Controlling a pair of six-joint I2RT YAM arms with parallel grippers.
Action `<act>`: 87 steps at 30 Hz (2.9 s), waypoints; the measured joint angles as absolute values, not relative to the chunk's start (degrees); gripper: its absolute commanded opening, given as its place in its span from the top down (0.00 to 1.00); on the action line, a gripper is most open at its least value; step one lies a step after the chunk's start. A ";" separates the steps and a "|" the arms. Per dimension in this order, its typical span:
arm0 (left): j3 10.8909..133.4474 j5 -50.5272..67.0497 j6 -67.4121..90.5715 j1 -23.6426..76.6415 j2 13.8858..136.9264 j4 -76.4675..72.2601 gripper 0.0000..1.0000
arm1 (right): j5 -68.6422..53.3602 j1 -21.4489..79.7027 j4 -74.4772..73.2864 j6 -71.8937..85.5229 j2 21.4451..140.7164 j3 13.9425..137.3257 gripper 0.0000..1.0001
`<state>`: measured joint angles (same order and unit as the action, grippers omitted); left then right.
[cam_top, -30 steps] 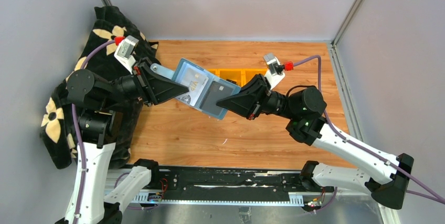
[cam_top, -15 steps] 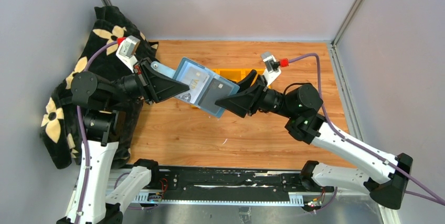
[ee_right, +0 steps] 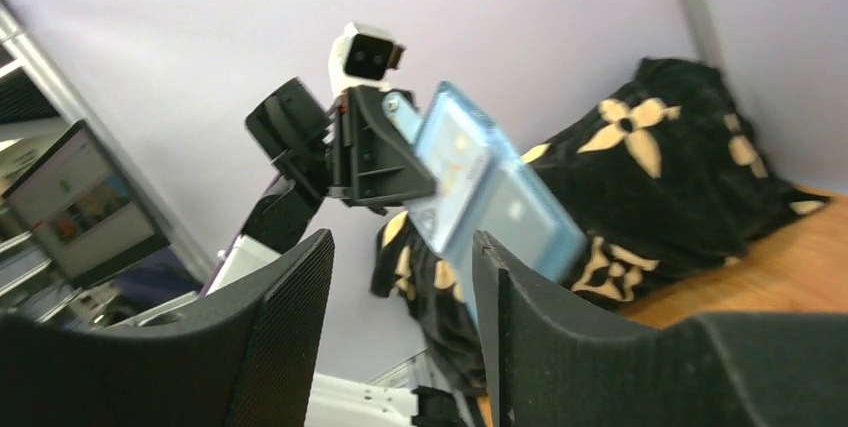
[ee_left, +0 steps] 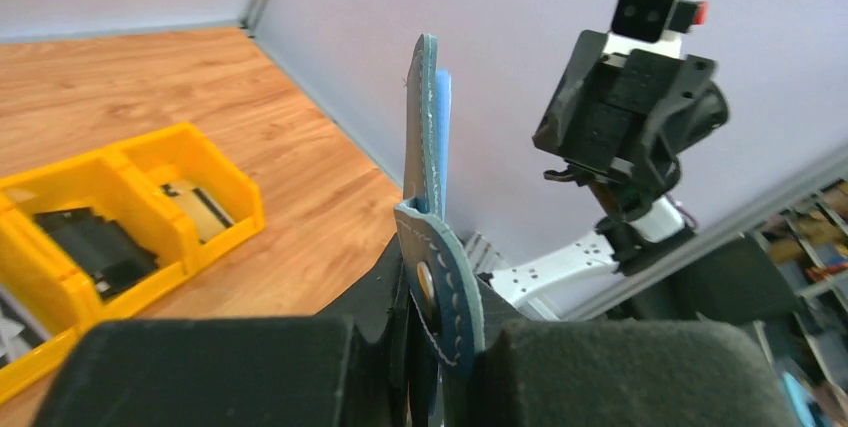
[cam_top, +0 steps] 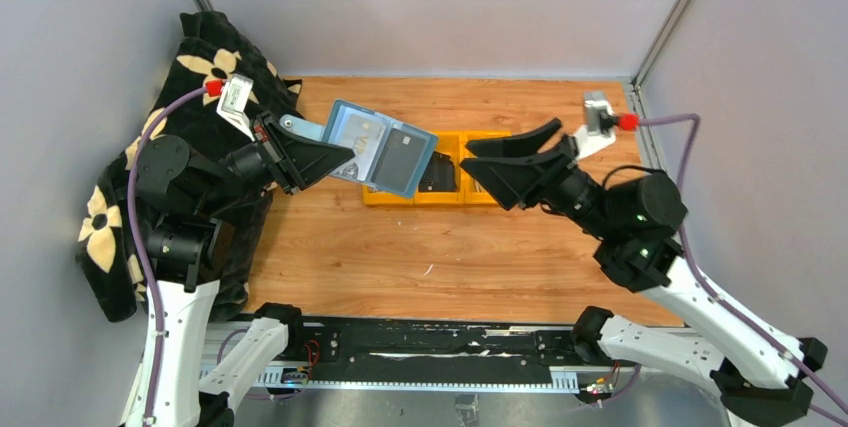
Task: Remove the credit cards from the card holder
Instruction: Remove the credit card from the card holder, then place the credit card in the storage box.
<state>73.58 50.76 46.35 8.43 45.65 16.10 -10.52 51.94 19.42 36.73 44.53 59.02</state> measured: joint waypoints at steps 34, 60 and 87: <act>70.41 53.43 51.18 8.40 44.82 13.04 0.89 | -38.09 51.94 49.52 61.78 78.74 66.78 0.88; 69.32 58.15 59.44 8.38 45.06 5.67 0.92 | -39.38 51.94 56.07 64.69 77.62 63.96 1.00; 78.81 55.00 44.91 8.32 45.80 14.22 1.00 | -43.00 35.14 41.01 59.42 58.65 50.81 1.00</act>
<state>78.81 55.00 44.91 8.32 45.80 14.22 -43.00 35.14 41.01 59.42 58.65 50.81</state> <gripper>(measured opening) 0.117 0.007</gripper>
